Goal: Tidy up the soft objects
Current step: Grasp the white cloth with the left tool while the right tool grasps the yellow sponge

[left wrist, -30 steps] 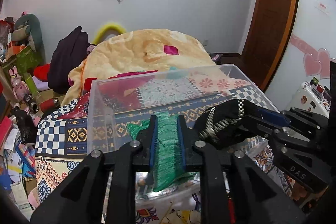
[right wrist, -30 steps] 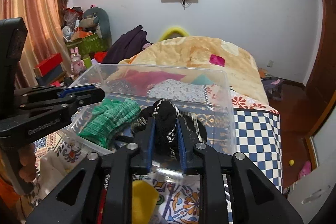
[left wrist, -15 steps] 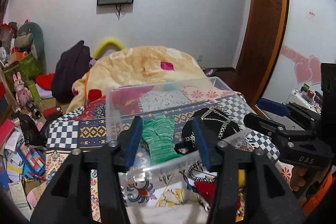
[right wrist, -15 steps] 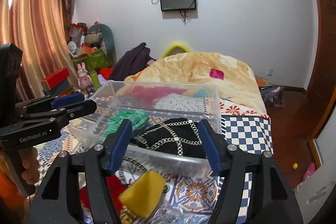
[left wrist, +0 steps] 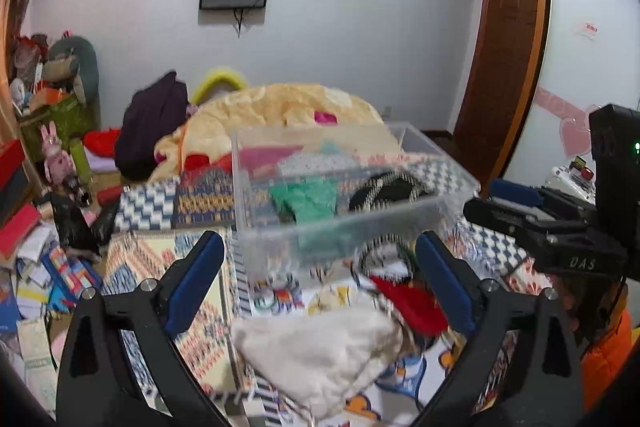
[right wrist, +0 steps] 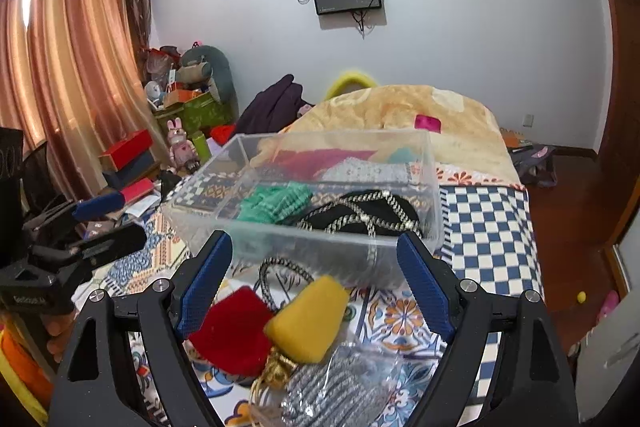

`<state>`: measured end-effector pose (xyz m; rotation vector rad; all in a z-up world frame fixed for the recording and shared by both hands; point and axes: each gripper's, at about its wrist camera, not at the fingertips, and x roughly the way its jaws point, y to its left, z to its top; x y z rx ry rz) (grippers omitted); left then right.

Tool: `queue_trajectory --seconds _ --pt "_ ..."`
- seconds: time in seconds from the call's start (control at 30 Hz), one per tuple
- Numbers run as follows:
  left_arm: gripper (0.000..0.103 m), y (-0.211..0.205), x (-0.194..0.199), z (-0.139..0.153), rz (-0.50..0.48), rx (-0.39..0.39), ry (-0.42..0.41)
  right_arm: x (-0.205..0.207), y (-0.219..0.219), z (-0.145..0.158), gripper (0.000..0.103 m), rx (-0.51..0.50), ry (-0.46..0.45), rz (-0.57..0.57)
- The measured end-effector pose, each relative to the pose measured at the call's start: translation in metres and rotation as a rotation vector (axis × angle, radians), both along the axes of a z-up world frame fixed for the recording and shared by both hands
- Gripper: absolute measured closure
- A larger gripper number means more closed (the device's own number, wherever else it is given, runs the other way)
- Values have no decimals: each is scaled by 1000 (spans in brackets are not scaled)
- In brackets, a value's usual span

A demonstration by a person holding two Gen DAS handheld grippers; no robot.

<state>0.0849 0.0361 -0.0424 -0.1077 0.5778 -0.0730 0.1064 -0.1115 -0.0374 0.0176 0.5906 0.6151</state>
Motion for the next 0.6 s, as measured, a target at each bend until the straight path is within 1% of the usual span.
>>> queue_trajectory --seconds 0.13,0.27,0.6 --pt "5 2 -3 -22 8 0 65 -6 0 -12 20 -23 19 -2" --pt "5 0 -2 -42 12 6 123 -6 -1 -24 20 -27 61 4" --pt "5 -3 -8 -65 -8 -31 161 -1 -1 -47 21 -20 153 10"
